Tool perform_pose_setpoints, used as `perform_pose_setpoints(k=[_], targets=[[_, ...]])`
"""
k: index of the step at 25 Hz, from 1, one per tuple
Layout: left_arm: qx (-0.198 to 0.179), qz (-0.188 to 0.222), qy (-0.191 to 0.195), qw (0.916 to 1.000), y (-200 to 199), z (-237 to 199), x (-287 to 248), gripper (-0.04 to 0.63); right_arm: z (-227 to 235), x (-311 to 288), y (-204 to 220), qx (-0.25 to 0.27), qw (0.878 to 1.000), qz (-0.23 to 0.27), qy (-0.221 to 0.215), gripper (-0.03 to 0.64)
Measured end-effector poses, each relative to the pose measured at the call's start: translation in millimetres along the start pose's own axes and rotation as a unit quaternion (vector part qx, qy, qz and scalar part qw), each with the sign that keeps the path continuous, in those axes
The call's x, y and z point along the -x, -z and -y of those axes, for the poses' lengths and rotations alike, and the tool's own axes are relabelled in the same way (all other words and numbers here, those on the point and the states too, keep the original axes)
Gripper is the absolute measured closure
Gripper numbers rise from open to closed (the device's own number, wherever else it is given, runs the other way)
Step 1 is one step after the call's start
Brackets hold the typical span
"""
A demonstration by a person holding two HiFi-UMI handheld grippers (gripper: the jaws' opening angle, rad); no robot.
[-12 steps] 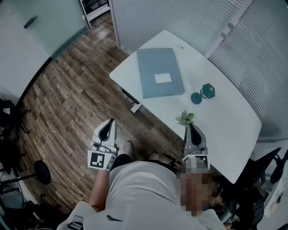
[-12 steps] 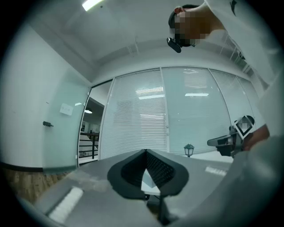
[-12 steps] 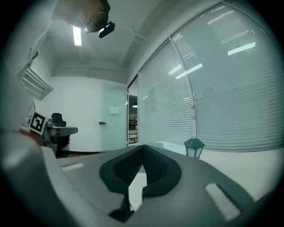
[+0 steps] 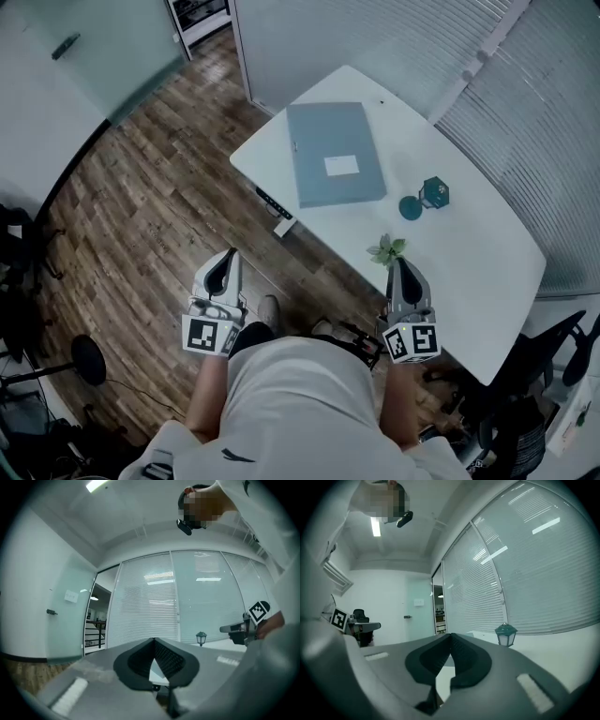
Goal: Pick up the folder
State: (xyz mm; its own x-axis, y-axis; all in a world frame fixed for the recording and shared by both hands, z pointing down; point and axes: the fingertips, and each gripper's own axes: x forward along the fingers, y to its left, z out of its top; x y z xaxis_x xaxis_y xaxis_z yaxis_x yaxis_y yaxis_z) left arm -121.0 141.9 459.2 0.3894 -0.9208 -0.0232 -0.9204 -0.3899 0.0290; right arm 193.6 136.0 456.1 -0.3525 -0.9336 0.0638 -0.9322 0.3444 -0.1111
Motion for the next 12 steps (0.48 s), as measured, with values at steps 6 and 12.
perform_pose_setpoints(k=[6,12], targets=[[-0.001,0.000,0.000,1.0000,0.5,-0.7,0.1,0.595,1.1,0.4,0.0,-0.003,1.000,0.001,0.000,0.617],[0.000,0.000,0.002,1.0000,0.7,-2.5,-2.8,0.595,-2.7,-3.7,2.5,0.001,1.000,-0.005,-0.004,0.617]])
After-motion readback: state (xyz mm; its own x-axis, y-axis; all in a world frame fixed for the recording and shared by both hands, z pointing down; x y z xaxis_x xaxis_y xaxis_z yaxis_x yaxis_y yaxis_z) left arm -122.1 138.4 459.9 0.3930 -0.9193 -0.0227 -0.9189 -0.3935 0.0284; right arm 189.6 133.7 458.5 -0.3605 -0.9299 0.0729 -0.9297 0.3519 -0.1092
